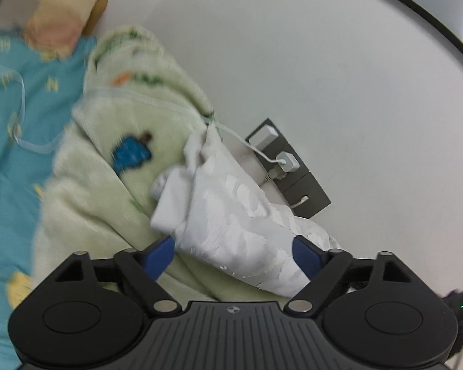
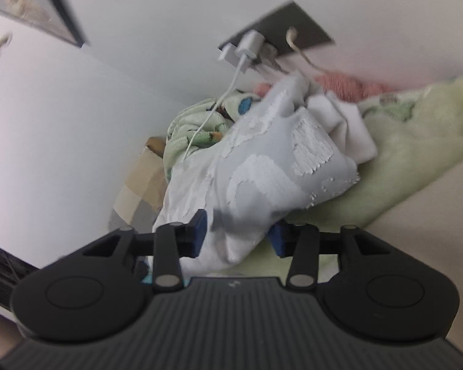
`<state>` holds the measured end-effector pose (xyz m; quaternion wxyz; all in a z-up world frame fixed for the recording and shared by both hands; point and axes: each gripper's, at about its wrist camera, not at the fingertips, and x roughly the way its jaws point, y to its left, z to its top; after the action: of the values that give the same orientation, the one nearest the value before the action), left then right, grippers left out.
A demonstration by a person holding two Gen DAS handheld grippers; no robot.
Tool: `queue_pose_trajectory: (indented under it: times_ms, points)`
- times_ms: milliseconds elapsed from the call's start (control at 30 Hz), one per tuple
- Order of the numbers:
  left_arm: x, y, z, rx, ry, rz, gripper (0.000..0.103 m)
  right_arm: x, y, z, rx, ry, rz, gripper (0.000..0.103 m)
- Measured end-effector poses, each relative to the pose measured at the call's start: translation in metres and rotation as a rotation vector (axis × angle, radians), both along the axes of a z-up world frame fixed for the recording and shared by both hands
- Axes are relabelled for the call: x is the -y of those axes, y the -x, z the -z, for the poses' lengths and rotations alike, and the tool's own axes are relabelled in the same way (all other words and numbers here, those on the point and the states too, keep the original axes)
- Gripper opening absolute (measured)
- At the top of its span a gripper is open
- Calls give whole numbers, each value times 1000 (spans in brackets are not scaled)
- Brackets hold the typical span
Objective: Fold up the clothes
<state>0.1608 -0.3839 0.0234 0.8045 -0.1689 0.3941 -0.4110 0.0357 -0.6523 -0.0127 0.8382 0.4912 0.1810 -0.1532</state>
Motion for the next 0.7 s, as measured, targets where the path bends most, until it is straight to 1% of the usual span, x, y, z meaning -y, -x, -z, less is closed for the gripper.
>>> queue_pose_trajectory:
  times_ms: [67,100,133,167,233,333,467,567,700]
  points:
    - [-12,16,-16,54,-28,-9,98,-11,13,-14,-5,69,-7,66]
    - [-18,25,-23,80,-39,-12,100,-17,20,-21,-2,99,-12,68]
    - [-25,33,-30,105,-47,-15,101,-23,26,-28,4,130,-17,73]
    - [-31,42,-35,130,-57,-16,103,-30,33,-35,9,165,-20,76]
    - [-44,60,-46,182,-77,-19,103,-45,45,-50,14,251,-30,79]
    - [-69,93,-63,258,-120,-29,103,-69,63,-68,26,379,-41,79]
    - [-102,133,-77,332,-170,-60,103,-103,89,-84,44,520,-46,80]
    - [-124,161,-81,393,-213,-101,103,-129,105,-89,46,600,-48,83]
    - [-151,197,-85,455,-229,-138,103,-159,121,-91,30,692,-50,83]
